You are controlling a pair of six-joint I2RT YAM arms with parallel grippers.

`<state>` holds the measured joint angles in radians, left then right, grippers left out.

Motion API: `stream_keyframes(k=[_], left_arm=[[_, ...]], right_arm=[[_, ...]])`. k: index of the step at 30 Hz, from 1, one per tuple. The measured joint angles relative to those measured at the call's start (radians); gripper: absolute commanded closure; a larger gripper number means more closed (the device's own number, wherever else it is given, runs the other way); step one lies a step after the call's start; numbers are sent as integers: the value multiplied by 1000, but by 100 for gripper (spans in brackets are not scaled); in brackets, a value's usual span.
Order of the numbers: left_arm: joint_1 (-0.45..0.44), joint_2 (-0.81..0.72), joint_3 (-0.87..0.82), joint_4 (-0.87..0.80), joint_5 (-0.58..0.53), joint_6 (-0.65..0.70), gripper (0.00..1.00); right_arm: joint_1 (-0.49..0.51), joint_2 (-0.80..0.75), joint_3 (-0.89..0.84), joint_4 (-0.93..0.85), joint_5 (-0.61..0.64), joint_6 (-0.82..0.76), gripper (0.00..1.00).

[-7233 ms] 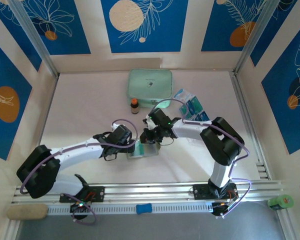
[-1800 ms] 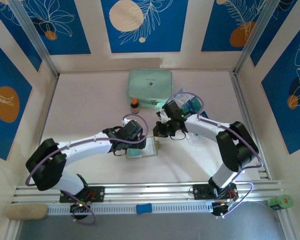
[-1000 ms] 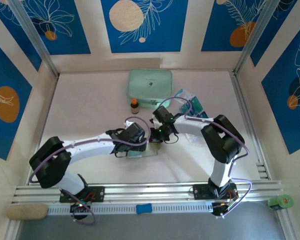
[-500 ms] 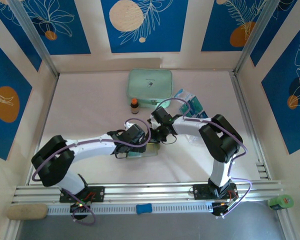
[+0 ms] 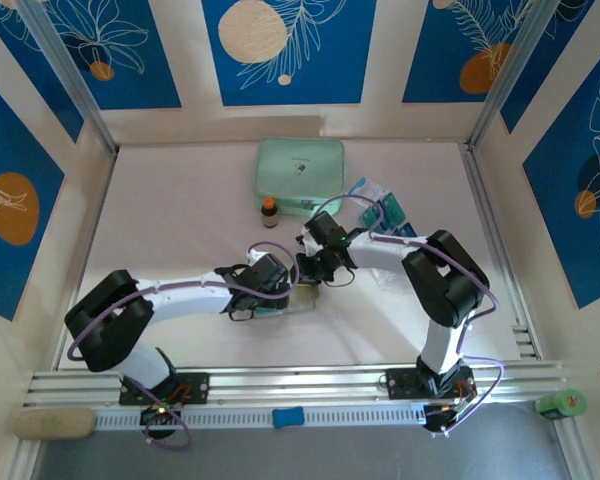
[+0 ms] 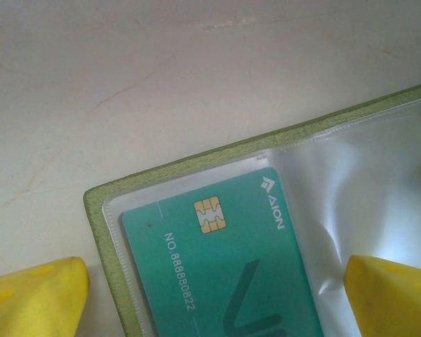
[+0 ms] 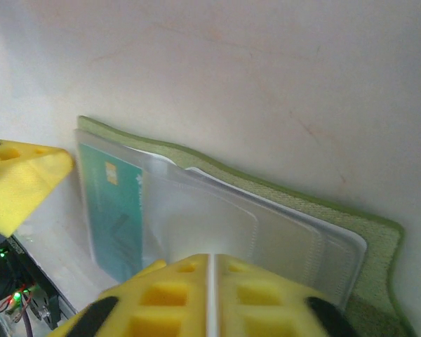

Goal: Put the credit cards into the card holder

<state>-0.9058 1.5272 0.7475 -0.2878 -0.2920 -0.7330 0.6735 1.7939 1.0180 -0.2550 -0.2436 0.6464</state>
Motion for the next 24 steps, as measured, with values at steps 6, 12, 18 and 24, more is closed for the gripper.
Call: stream_keyframes(k=[6, 12, 18, 24], left_arm=[[0, 0, -6, 12, 0, 0, 8], [0, -2, -7, 12, 0, 0, 8], [0, -8, -9, 13, 0, 0, 8], [0, -8, -10, 12, 0, 0, 8]], right_arm=[[-10, -18, -6, 8, 0, 16, 63], [-10, -13, -20, 23, -9, 28, 64], [-5, 3, -20, 54, -52, 43, 64], [2, 15, -24, 76, -88, 60, 64]])
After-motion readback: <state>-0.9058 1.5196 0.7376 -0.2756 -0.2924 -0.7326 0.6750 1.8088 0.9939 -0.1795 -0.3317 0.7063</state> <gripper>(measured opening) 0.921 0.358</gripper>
